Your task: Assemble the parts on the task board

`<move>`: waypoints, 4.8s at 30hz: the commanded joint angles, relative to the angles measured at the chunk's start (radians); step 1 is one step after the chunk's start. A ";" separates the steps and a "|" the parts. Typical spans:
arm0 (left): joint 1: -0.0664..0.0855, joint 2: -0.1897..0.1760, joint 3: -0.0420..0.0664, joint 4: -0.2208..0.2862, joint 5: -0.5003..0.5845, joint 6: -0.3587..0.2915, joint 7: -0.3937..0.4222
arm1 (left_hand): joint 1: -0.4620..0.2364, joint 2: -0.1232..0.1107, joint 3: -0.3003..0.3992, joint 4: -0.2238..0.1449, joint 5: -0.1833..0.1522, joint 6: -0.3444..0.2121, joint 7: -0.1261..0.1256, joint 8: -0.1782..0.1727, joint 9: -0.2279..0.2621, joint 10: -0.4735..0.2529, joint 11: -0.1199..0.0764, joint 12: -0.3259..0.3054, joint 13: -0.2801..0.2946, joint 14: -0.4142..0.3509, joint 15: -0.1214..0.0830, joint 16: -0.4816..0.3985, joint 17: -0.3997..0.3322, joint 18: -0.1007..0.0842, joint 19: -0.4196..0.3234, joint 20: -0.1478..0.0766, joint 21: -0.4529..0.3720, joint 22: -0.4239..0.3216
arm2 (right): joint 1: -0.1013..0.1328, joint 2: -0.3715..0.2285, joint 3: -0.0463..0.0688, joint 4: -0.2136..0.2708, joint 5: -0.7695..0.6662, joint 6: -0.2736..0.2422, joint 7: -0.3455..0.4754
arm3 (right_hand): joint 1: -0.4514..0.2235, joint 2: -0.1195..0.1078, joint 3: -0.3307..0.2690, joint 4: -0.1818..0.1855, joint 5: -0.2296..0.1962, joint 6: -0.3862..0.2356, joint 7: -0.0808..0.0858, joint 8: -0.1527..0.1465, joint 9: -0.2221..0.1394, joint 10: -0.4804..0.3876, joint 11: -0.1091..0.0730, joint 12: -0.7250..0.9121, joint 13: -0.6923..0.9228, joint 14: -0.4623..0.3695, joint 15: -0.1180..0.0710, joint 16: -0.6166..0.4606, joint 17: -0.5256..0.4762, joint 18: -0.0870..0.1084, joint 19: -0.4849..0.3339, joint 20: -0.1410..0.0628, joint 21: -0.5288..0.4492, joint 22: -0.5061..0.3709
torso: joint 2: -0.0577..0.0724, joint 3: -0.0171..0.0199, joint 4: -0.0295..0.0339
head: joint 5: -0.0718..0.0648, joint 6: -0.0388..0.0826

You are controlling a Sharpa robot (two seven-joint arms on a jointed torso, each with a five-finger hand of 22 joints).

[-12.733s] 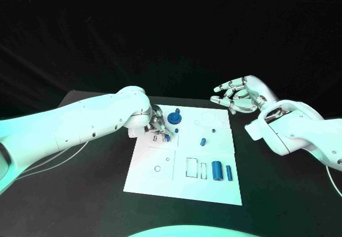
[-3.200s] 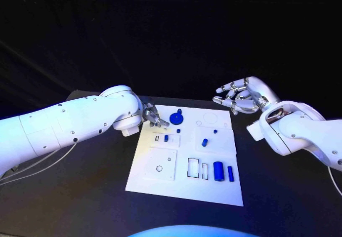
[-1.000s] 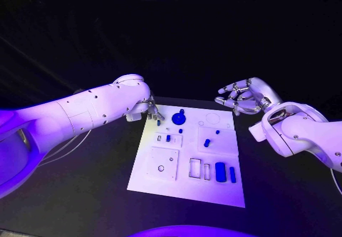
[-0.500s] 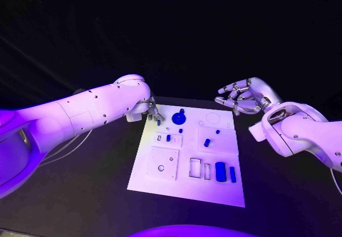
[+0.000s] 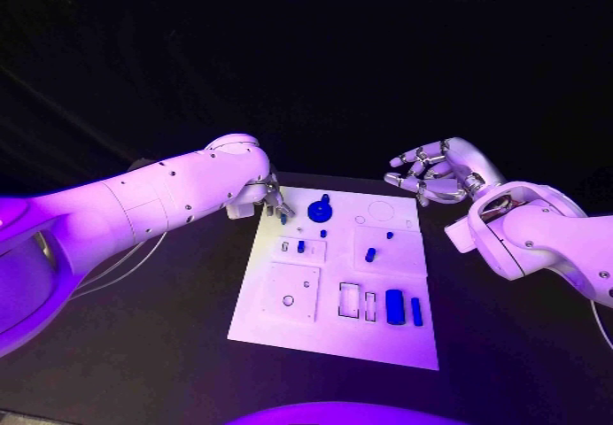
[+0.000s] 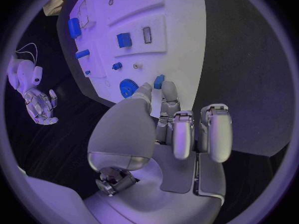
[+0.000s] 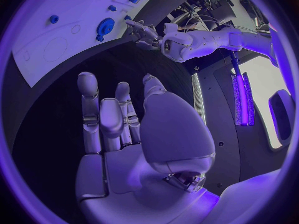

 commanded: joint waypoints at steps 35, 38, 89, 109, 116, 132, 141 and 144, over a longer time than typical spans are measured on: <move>-0.003 -0.015 0.000 0.018 0.072 -0.004 0.016 | 0.180 -0.031 0.394 -0.085 0.010 0.014 -0.015 0.051 0.020 0.042 -0.019 0.000 -0.027 0.101 -0.014 0.015 0.249 -0.001 0.051 -0.008 0.002 0.189 | -0.002 0.001 0.000 0.001 -0.005 0.009 0.012 | -0.003 0.013 0.002 0.002 0.007 -0.002 -0.003 0.007 0.001 0.000 -0.005 -0.002 -0.002 -0.002 -0.003 -0.004 -0.001 0.013 0.008 -0.001 -0.006 -0.002 | -0.001 0.0001 0.0008 | 0.001 -0.005; -0.003 -0.027 0.000 0.033 0.099 -0.009 0.014 | 0.169 -0.043 0.426 -0.091 0.009 0.014 -0.016 0.059 0.028 0.048 -0.020 0.007 -0.022 0.100 -0.016 0.013 0.247 -0.001 0.051 -0.009 0.001 0.189 | -0.002 0.000 0.000 0.001 -0.006 0.008 0.012 | -0.003 0.013 0.002 0.002 0.007 -0.002 -0.003 0.007 0.001 0.000 -0.005 -0.002 -0.002 -0.002 -0.003 -0.004 -0.001 0.013 0.008 -0.001 -0.006 -0.002 | -0.001 0.0002 0.0015 | 0.001 -0.006; -0.081 -0.253 -0.002 0.413 0.035 -0.229 0.025 | 0.090 -0.131 0.586 -0.147 0.005 0.027 -0.029 0.098 0.087 0.105 -0.033 0.056 0.026 0.098 -0.026 0.009 0.240 -0.004 0.059 -0.016 0.009 0.201 | -0.004 -0.010 0.000 0.004 0.002 0.007 0.014 | -0.006 0.016 0.003 0.003 0.010 -0.002 -0.003 0.007 0.002 0.000 -0.004 -0.002 -0.004 -0.002 -0.003 -0.007 -0.004 0.014 0.007 -0.001 -0.012 -0.005 | 0.000 -0.0008 0.0002 | 0.013 -0.013; -0.087 -0.253 -0.002 0.412 0.002 -0.186 0.004 | 0.090 -0.138 0.595 -0.156 0.005 0.029 -0.031 0.101 0.093 0.112 -0.035 0.065 0.036 0.099 -0.028 0.010 0.242 -0.005 0.063 -0.017 0.013 0.206 | -0.005 -0.011 0.000 0.002 0.001 0.008 0.015 | -0.006 0.016 0.003 0.003 0.010 -0.002 -0.003 0.007 0.002 0.000 -0.004 -0.002 -0.004 -0.002 -0.003 -0.007 -0.004 0.014 0.007 -0.001 -0.012 -0.005 | 0.001 -0.0012 0.0006 | 0.016 -0.014; -0.087 -0.253 -0.002 0.411 -0.001 -0.161 0.000 | 0.089 -0.140 0.597 -0.158 0.005 0.030 -0.031 0.102 0.094 0.113 -0.035 0.066 0.037 0.099 -0.029 0.011 0.243 -0.006 0.063 -0.018 0.014 0.206 | -0.006 -0.011 0.000 0.002 0.001 0.008 0.015 | -0.009 0.018 0.003 0.004 0.012 -0.002 -0.003 0.007 0.002 -0.001 -0.004 -0.001 -0.006 -0.002 -0.003 -0.008 -0.003 0.014 0.008 -0.002 -0.014 -0.006 | 0.000 -0.0011 0.0003 | 0.021 -0.015; -0.088 -0.248 -0.003 0.409 -0.001 -0.151 0.005 | 0.088 -0.142 0.598 -0.159 0.005 0.031 -0.032 0.102 0.096 0.115 -0.036 0.068 0.038 0.099 -0.029 0.012 0.244 -0.006 0.064 -0.018 0.014 0.207 | -0.007 -0.011 0.000 0.002 0.001 0.009 0.016 | -0.009 0.018 0.003 0.004 0.012 -0.002 -0.003 0.007 0.002 -0.001 -0.004 -0.001 -0.006 -0.002 -0.003 -0.008 -0.003 0.014 0.008 -0.002 -0.014 -0.006 | 0.000 -0.0006 0.0000 | 0.019 -0.020; -0.088 -0.243 -0.004 0.409 0.002 -0.152 0.006 | 0.084 -0.143 0.599 -0.158 0.004 0.032 -0.032 0.103 0.098 0.118 -0.036 0.070 0.040 0.100 -0.029 0.012 0.245 -0.006 0.064 -0.018 0.014 0.207 | -0.008 -0.011 0.000 0.003 0.001 0.009 0.017 | -0.009 0.018 0.003 0.004 0.012 -0.002 -0.003 0.007 0.002 -0.001 -0.004 -0.001 -0.006 -0.002 -0.003 -0.008 -0.003 0.014 0.008 -0.002 -0.014 -0.006 | 0.000 -0.0005 -0.0005 | 0.021 -0.021; -0.088 -0.242 -0.004 0.407 0.006 -0.152 0.008 | 0.077 -0.146 0.600 -0.156 0.004 0.034 -0.034 0.106 0.102 0.122 -0.037 0.076 0.047 0.100 -0.030 0.012 0.245 -0.006 0.064 -0.018 0.014 0.207 | -0.008 -0.011 0.000 0.003 0.001 0.009 0.017 | -0.009 0.018 0.003 0.004 0.012 -0.002 -0.003 0.007 0.002 -0.001 -0.004 -0.001 -0.006 -0.002 -0.003 -0.008 -0.003 0.014 0.008 -0.002 -0.014 -0.006 | 0.001 -0.0005 -0.0005 | 0.021 -0.022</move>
